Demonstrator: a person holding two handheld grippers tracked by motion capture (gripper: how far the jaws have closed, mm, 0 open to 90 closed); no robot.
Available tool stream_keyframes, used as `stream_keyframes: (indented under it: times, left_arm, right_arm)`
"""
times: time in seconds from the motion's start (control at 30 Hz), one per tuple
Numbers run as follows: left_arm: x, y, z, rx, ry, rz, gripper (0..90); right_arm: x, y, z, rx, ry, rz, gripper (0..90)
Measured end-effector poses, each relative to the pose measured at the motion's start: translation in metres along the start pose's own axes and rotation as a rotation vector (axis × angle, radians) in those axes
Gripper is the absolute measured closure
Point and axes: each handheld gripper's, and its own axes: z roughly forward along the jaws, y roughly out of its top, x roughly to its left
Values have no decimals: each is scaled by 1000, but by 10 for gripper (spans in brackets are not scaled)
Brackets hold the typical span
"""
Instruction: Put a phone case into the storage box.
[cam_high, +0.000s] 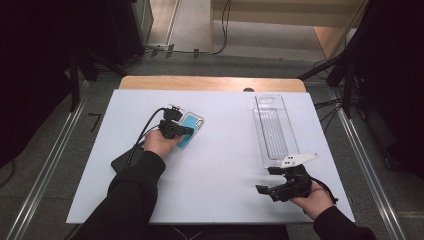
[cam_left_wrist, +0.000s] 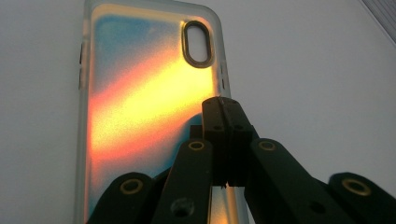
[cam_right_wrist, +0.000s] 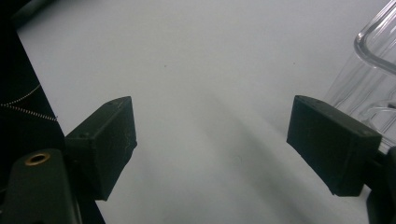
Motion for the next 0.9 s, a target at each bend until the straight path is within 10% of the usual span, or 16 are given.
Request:
stream_keyframes:
  times: [0.2, 0.6, 0.9]
  left_arm:
    - [-1, -1, -2, -5, 7, -2, 876]
    - [-18, -11, -49, -128, -91, -3, 473]
    - [-40, -41, -72, -129, -133, 102, 378]
  right_arm:
    - [0, 0, 0, -1, 1, 1, 142]
    - [0, 0, -1, -1, -2, 3, 142]
    - [-1, 0, -1, 4, -6, 12, 142]
